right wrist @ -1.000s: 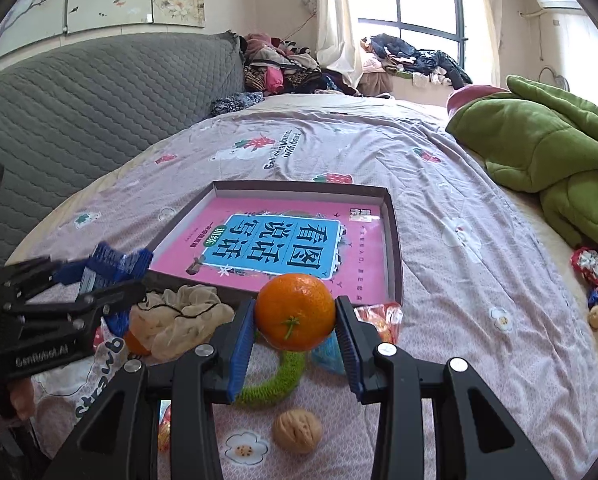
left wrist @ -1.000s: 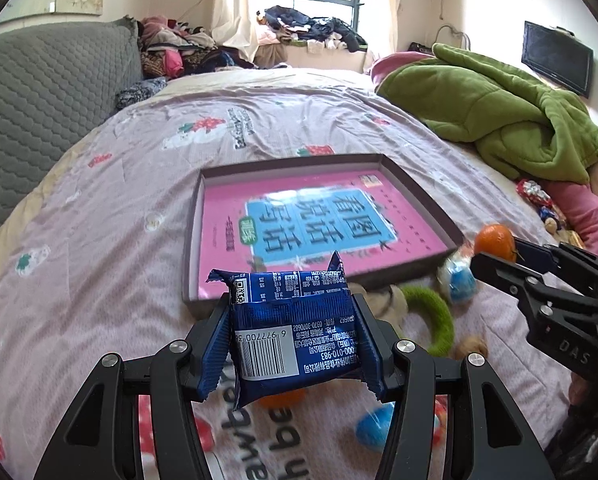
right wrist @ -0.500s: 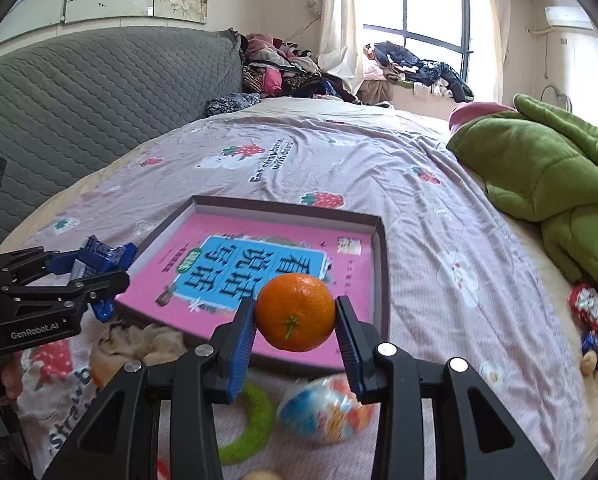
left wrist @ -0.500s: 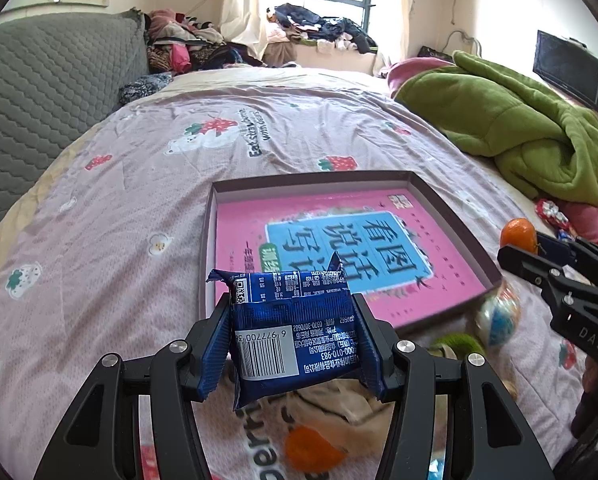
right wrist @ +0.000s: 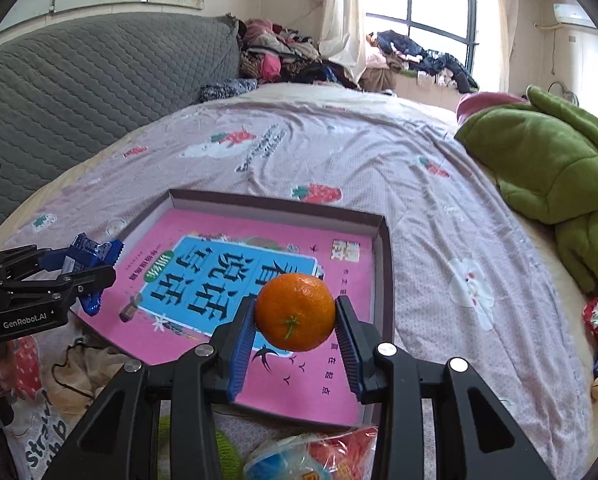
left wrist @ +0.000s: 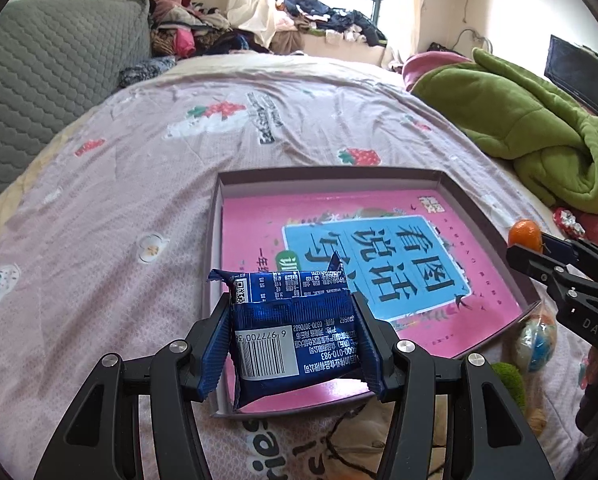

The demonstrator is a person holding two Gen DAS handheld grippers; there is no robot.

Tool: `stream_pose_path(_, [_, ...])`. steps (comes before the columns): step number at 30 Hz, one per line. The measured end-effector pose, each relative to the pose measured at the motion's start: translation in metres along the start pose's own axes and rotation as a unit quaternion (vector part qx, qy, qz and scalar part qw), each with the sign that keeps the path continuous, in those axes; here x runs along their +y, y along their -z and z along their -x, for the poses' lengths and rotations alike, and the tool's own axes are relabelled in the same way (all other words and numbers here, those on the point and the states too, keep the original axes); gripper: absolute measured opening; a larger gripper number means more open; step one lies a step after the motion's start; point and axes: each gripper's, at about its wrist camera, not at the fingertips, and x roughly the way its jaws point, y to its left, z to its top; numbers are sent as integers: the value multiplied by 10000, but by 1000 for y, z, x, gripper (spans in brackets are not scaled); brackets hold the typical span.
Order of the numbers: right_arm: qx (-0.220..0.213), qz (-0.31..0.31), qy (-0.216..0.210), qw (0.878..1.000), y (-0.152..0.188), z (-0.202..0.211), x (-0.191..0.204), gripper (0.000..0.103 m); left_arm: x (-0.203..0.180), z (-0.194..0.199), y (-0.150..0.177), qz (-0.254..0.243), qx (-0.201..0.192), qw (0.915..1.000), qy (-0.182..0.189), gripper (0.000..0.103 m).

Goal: Organize objects
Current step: 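Lift the snack packet with the left gripper while the right gripper carries the orange toward the tray, then lower the packet into the tray and open the left gripper while the right gripper releases the orange there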

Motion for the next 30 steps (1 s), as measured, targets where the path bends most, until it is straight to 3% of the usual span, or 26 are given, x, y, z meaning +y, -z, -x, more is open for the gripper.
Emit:
stream_pose_path(20, [708, 88, 35, 9974, 14, -39, 2, 40, -8, -34, 13, -240, 474, 9984, -185, 58])
stream_pose_path(30, [917, -9, 110, 9957, 20, -48, -1, 40, -10, -36, 16, -269, 499, 9981, -228, 58])
